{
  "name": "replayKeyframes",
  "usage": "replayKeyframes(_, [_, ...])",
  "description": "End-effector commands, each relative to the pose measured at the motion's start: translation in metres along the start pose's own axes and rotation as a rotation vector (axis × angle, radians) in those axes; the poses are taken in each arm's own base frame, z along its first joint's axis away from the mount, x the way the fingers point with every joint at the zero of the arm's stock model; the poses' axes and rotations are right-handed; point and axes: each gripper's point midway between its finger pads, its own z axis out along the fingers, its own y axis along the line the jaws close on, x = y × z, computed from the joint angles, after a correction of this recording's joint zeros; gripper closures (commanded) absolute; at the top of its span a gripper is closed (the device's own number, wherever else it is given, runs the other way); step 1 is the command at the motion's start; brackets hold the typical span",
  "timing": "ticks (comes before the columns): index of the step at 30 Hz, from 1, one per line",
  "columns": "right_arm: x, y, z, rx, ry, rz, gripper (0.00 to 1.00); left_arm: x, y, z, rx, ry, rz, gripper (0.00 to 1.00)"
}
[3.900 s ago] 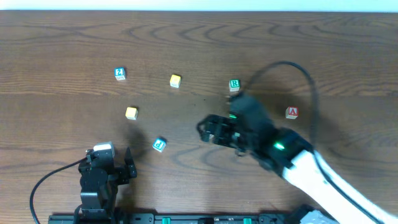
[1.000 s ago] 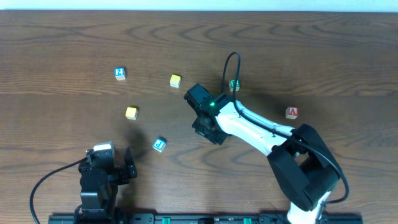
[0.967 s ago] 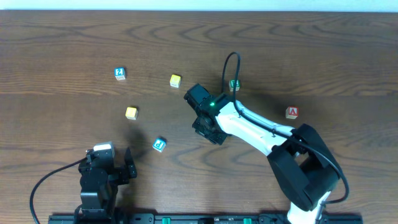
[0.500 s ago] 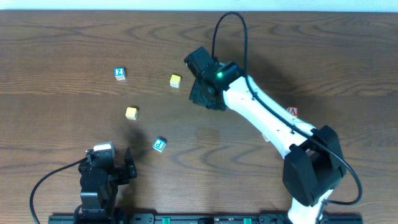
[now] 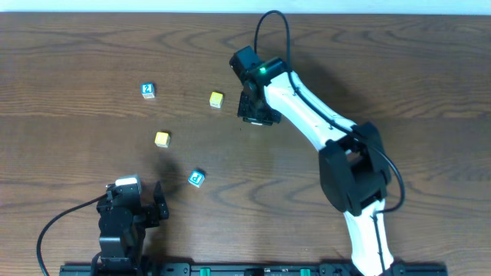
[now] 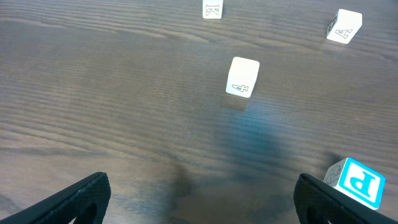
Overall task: Spell out Ai2
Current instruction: 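Carry the red I block with right gripper toward upper center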
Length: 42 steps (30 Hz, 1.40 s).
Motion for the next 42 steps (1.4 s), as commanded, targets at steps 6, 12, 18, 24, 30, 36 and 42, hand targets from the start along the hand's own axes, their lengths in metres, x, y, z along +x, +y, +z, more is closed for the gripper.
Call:
replayKeyframes(6, [-0.005, 0.011, -0.005, 0.023, -0.057, -0.126, 0.98, 0.003, 0.000, 0.002, -0.001, 0.004, 0.003, 0.05])
replayKeyframes(12, [0.004, 0.009, 0.012, 0.031, 0.001, -0.137, 0.98, 0.003, 0.000, 0.002, -0.001, 0.004, 0.003, 0.05])
replayKeyframes(18, [-0.001, 0.006, 0.014, 0.053, -0.020, -0.131, 0.98, 0.003, 0.000, 0.001, -0.001, 0.004, 0.003, 0.05])
replayKeyframes(24, [-0.004, 0.011, 0.020, 0.036, -0.031, -0.125, 0.98, 0.003, 0.000, 0.001, -0.001, 0.004, 0.003, 0.04])
replayKeyframes(30, [0.001, 0.011, 0.033, 0.042, 0.002, -0.118, 0.98, 0.003, 0.000, 0.001, -0.001, 0.004, 0.003, 0.05])
replayKeyframes(36, [0.001, 0.012, 0.035, 0.036, 0.003, -0.117, 0.92, 0.003, 0.000, 0.001, -0.001, 0.004, 0.003, 0.05])
replayKeyframes(42, [0.001, 0.011, 0.035, 0.038, 0.005, -0.116, 0.67, 0.003, 0.000, 0.002, -0.001, 0.004, 0.003, 0.05])
